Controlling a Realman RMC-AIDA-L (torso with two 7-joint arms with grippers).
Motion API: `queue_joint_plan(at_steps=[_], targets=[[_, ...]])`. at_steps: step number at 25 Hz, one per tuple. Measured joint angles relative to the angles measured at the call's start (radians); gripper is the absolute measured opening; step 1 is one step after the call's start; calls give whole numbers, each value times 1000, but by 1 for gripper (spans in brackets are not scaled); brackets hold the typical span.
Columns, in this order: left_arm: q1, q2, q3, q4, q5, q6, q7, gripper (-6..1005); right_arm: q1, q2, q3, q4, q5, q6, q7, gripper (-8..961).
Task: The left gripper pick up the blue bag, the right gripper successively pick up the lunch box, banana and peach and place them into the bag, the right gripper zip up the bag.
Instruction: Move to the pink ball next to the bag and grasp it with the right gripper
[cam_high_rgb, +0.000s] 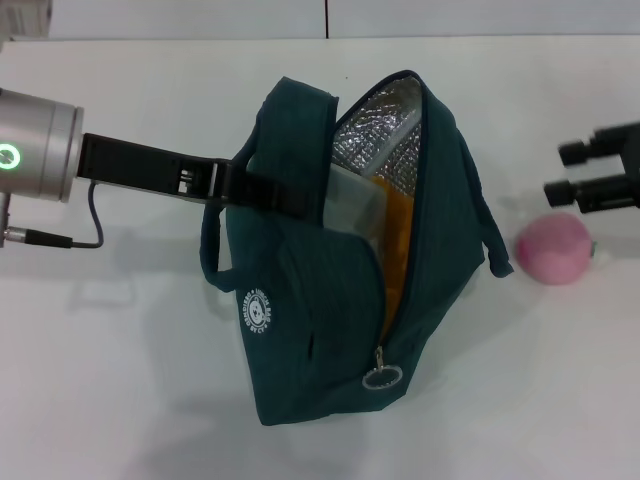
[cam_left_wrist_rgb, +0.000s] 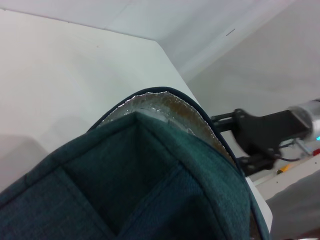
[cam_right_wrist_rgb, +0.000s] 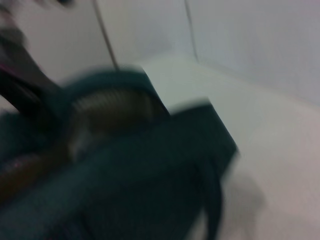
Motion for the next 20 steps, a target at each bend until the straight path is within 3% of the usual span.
queue_joint_plan(at_steps=[5, 9, 16, 20], targets=[[-5, -3, 0, 0, 0, -1, 0, 30, 71, 10, -7, -31, -250, 4, 154, 645], [-9, -6, 0, 0, -1, -2, -1, 30, 137, 51, -8, -58, -445, 10, 216, 643], [-11, -7, 0, 0, -9, -2, -5, 30, 228, 101, -22, -50, -627, -2, 277, 639], [-11, -7, 0, 0, -13, -2, -6, 30, 230, 109, -34, -48, -630, 0, 279, 638]])
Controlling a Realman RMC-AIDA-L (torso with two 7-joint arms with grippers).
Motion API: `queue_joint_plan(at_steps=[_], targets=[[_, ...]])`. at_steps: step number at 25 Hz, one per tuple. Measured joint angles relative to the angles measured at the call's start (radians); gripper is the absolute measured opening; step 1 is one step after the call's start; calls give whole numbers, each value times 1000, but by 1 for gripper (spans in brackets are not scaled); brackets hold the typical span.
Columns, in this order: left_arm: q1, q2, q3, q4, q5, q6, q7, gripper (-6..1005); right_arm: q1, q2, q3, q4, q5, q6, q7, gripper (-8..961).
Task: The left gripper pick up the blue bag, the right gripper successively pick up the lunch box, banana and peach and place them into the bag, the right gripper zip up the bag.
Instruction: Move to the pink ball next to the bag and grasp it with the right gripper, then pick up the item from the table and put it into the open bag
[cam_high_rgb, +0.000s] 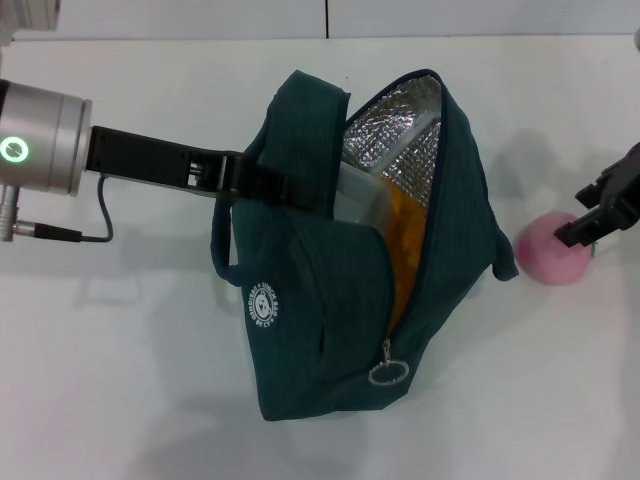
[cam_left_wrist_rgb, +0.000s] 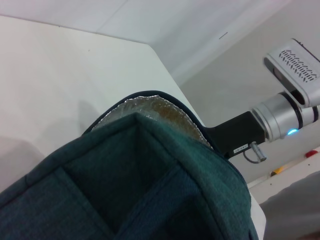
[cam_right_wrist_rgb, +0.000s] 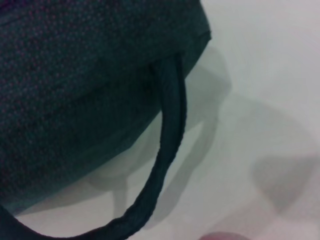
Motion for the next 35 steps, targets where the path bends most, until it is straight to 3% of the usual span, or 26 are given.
queue_joint_plan(at_steps=[8, 21, 23, 28, 35], targets=[[0, 0, 0, 0, -1, 0, 0, 30, 28, 4, -1, 89, -3, 33, 3, 635], [-1, 0, 0, 0, -2, 0, -2, 30, 32, -4, 5, 114, -29, 62, 42, 590], [-1, 0, 0, 0, -2, 0, -2, 30, 32, -5, 8, 113, -26, 56, 45, 382], [0, -1, 0, 0, -2, 1, -2, 30, 21, -7, 36, 74, -1, 28, 55, 278], [3, 0, 0, 0, -2, 2, -2, 30, 10, -16, 192, -34, 8, -52, 52, 154]])
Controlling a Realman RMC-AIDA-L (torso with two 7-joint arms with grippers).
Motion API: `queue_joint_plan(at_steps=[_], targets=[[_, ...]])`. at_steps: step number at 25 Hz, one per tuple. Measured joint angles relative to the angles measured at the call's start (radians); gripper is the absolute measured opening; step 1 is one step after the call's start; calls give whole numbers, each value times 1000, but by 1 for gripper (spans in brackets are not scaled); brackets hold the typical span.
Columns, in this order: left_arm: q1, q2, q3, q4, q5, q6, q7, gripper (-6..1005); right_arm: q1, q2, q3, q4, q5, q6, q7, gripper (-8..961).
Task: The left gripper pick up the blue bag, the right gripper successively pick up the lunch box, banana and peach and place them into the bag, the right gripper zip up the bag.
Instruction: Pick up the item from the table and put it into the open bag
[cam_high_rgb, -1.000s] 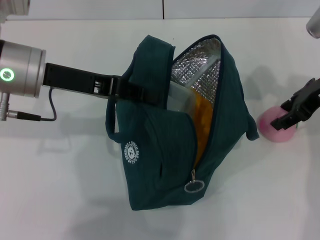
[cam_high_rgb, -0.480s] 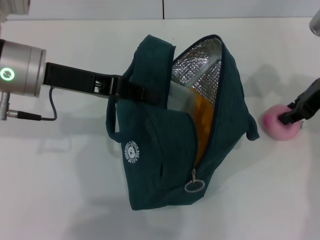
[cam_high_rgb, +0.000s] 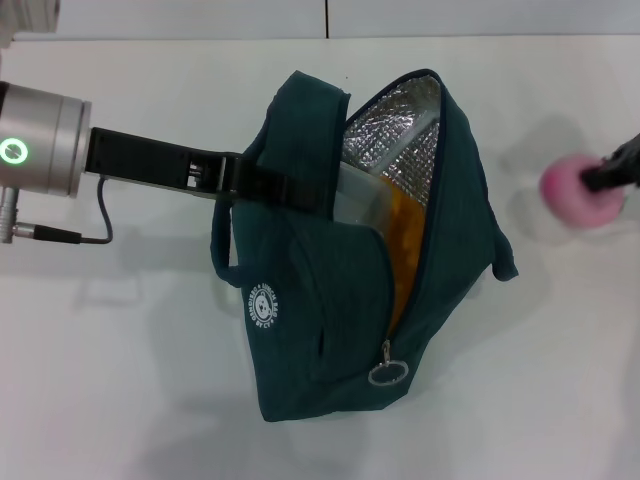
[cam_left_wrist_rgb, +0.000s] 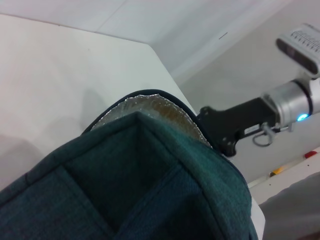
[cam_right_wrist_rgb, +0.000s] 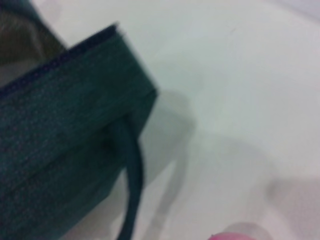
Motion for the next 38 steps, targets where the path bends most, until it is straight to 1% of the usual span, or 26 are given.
queue_joint_plan(at_steps=[2, 3, 4, 6, 7, 8, 9, 10, 12, 15, 17, 20, 22, 25, 26, 28, 32, 38], targets=[[0, 0, 0, 0, 0, 0, 0, 30, -6, -2, 14, -24, 1, -5, 1, 134], [0, 0, 0, 0, 0, 0, 0, 30, -20, -5, 75, -93, 27, -9, 4, 124], [0, 0, 0, 0, 0, 0, 0, 30, -23, -5, 87, -102, 37, -9, 4, 114], [0, 0, 0, 0, 0, 0, 0, 30, -38, -7, 150, -138, 133, -17, 4, 99], [0, 0, 0, 0, 0, 0, 0, 30, -54, -11, 179, -151, 236, -27, -2, 92], [0, 0, 0, 0, 0, 0, 0, 30, -65, -15, 188, -156, 300, -32, -10, 84], [1, 0, 0, 0, -1, 0, 0, 30, -103, -24, 191, -159, 518, -49, -43, 77], [1, 0, 0, 0, -3, 0, 0, 30, -103, -24, 191, -159, 518, -49, -43, 70], [2, 0, 0, 0, -7, 0, 0, 30, -135, -32, 166, -154, 725, -72, -80, 56], [2, 2, 0, 0, -10, 0, 0, 30, -149, -31, 105, -149, 887, -114, -114, 36], [2, 2, 0, 0, -11, -1, 0, 30, -149, -15, 64, -146, 918, -130, -133, 35], [2, -1, 0, 0, -11, -1, 1, 30, -148, 15, 9, -129, 918, -133, -165, 39], [2, -2, 0, 0, -12, -2, 2, 30, -144, 27, -44, -88, 913, -123, -191, 44], [4, -1, 0, 0, -12, -2, 2, 30, -129, 24, -86, -19, 911, -114, -203, 50], [5, -1, 0, 0, -12, -2, 2, 30, -116, 22, -104, 28, 899, -113, -207, 52], [6, -1, 0, 0, -12, -2, 3, 30, -111, 22, -110, 46, 889, -112, -209, 57], [7, -2, 0, -1, -12, -2, 4, 30, -108, 30, -125, 67, 833, -108, -215, 66], [9, -2, 0, -2, -12, -2, 6, 30, -95, 27, -169, 72, 803, -113, -195, 79]])
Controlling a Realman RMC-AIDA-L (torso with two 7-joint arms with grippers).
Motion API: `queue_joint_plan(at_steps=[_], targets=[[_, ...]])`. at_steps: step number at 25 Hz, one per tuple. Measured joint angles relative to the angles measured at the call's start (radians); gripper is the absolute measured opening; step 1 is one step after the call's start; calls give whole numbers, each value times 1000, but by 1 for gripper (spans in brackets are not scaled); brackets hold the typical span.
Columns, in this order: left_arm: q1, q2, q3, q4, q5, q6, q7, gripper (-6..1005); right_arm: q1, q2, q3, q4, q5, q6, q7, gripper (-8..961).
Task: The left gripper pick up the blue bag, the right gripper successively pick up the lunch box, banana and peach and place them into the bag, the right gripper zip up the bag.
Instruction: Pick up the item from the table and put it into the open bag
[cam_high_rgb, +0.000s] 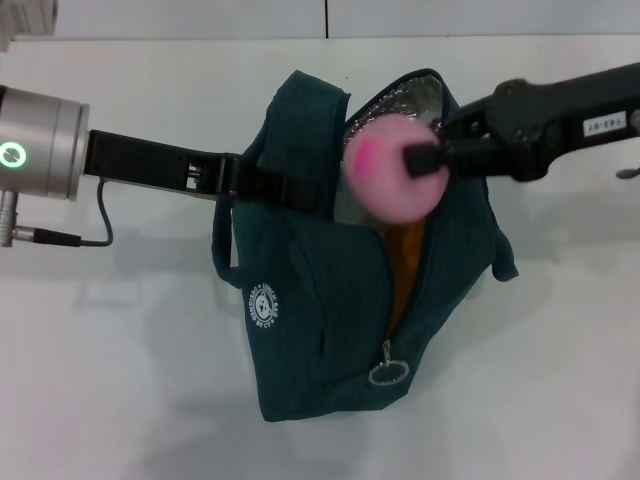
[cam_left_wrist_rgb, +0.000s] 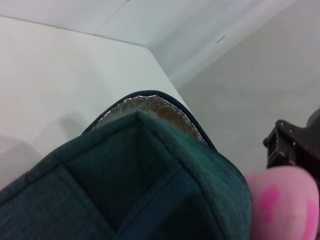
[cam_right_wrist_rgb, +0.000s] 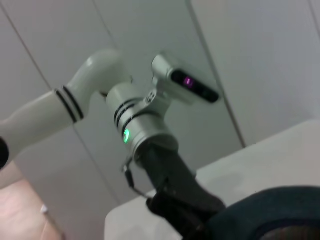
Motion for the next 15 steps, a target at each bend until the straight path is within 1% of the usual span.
queue_joint_plan(at_steps=[2, 5, 11, 13, 15], targets=[[0, 0, 0, 0, 0, 0, 0, 30, 5, 0, -25, 0, -7, -2, 2, 83], [1, 0, 0, 0, 0, 0, 1, 30, 9, 0, -45, 0, -16, -1, 11, 188], [7, 0, 1, 0, 0, 0, 3, 30, 15, 2, -42, -9, -24, -1, 14, 415], [9, 0, 1, 0, 0, 0, 4, 31, 15, -2, -38, -10, -20, -1, 14, 493], [10, -1, 2, 0, 0, 0, 4, 31, 15, -7, -37, -13, -20, 0, 14, 538]])
